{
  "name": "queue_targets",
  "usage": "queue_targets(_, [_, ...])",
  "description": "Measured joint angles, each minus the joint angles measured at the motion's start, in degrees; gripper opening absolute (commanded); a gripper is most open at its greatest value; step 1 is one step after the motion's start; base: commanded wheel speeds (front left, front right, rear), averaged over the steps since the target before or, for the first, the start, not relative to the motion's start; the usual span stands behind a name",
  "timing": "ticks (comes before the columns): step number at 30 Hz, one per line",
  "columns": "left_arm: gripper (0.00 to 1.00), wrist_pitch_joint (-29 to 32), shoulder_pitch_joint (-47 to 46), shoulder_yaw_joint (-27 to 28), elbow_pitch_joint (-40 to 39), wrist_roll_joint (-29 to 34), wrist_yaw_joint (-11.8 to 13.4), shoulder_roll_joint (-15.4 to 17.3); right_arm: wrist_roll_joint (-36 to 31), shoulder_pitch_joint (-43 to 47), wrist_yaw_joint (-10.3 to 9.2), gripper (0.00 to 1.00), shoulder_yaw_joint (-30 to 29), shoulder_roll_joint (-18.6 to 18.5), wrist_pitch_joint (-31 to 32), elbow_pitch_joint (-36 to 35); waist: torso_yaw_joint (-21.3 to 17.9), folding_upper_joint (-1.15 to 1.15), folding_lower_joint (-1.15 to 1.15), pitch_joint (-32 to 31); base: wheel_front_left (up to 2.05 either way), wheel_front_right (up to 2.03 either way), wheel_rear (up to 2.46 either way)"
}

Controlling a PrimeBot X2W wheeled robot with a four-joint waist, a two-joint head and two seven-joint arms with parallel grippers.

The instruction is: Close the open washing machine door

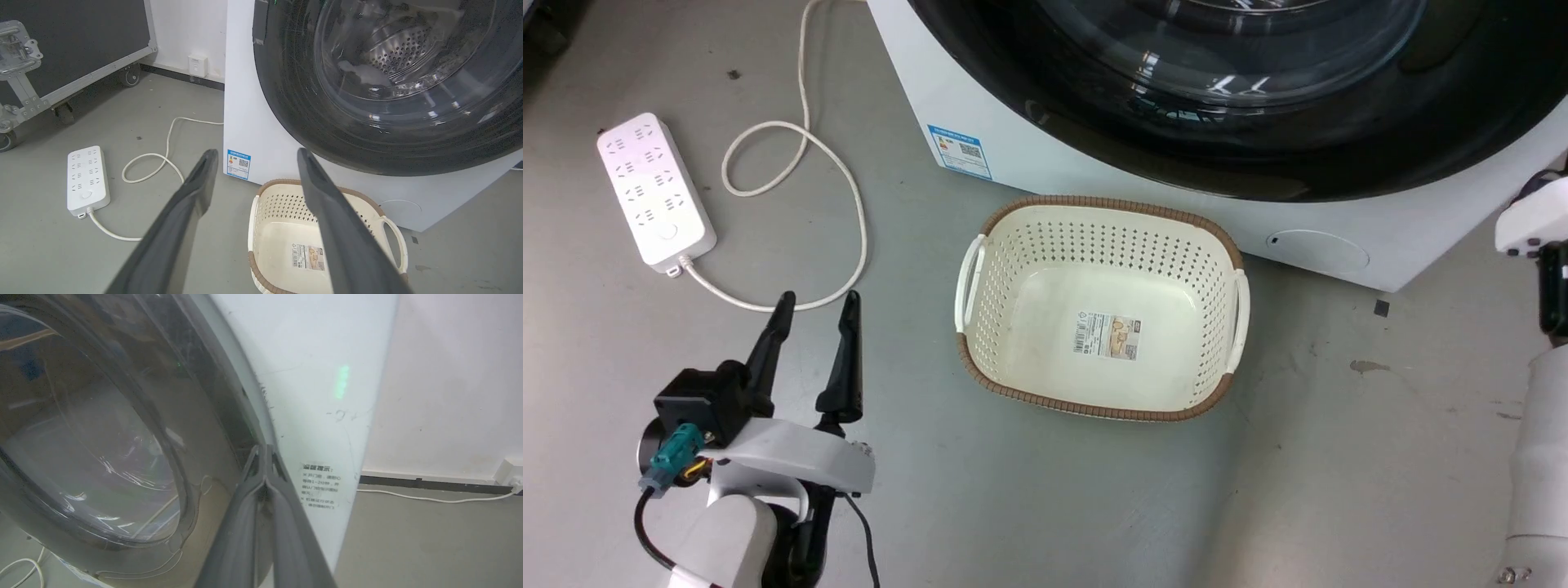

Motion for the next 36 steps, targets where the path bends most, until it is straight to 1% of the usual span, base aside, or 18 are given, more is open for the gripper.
queue_targets(5, [1.0, 0.0, 0.01, 1.0, 0.08, 0.59, -0.35, -0.22, 0.11, -1.08, -0.01, 0.0, -0.6, -0.03, -1.11, 0.34, -0.87, 0.0, 0.0, -0.19, 0.0, 0.0, 0.0])
queue_targets(8, [1.0, 0.0, 0.18, 2.0, 0.08, 1.09, -0.36, -0.34, 1.74, -0.87, -0.01, 0.0, 1.23, -0.02, -2.48, -0.19, -1.78, 0.0, 0.0, -1.51, 0.0, 0.0, 0.0])
queue_targets(11, [1.0, 0.0, 1.39, 3.27, -0.01, 1.68, -0.3, -0.32, 4.93, 1.11, -0.01, 0.0, 3.37, -0.03, -3.53, -2.9, -3.06, 0.0, 0.0, -3.61, 0.0, 0.0, 0.0])
queue_targets(14, [1.0, 0.0, 3.46, 4.13, -0.01, 2.07, -0.22, -0.44, 7.43, 6.53, -0.01, 0.0, 6.43, -0.05, -3.8, -6.61, -4.55, 0.0, -0.01, -6.31, 0.0, 0.0, 0.0])
queue_targets(19, [1.0, 0.0, 6.49, 4.98, -0.16, 2.68, 0.52, -0.64, 11.07, 18.48, -0.01, 0.0, 11.24, -0.04, -4.05, -11.07, -7.62, 0.0, -0.02, -10.96, 0.0, 0.0, 0.0])
queue_targets(23, [1.0, 0.0, 8.15, 5.15, -0.38, 3.11, 1.07, -0.88, 12.58, 27.39, -0.01, 0.0, 13.46, -0.07, -3.94, -13.19, -9.86, 0.0, -0.02, -14.6, 0.0, 0.0, 0.0])
queue_targets(27, [1.0, 0.0, 9.32, 5.01, -0.44, 3.13, 1.57, -1.26, 13.74, 34.98, -0.01, 0.0, 15.56, -0.05, -2.27, -14.47, -11.39, 0.0, -0.03, -17.84, 0.0, 0.0, 0.0])
queue_targets(31, [1.0, 0.01, 9.94, 4.57, -0.8, 3.53, 1.79, -1.27, 14.83, 40.81, -0.01, 0.0, 17.45, -0.08, -1.49, -15.81, -12.39, 0.0, -0.02, -19.83, 0.0, 0.0, 0.0])
queue_targets(35, [1.0, 0.59, 10.76, 3.54, -0.9, 4.53, 2.11, -0.97, 15.36, 44.41, -0.01, 0.0, 18.67, -0.05, -1.22, -17.34, -12.7, 0.0, -0.02, -20.71, 0.0, 0.0, 0.0])
queue_targets(36, [1.0, 0.67, 10.89, 3.23, -0.94, 4.56, 2.11, -0.82, 15.47, 44.96, -0.01, 0.13, 18.84, -0.05, -0.99, -17.63, -12.76, 0.0, -0.01, -20.84, 0.0, 0.0, 0.0])
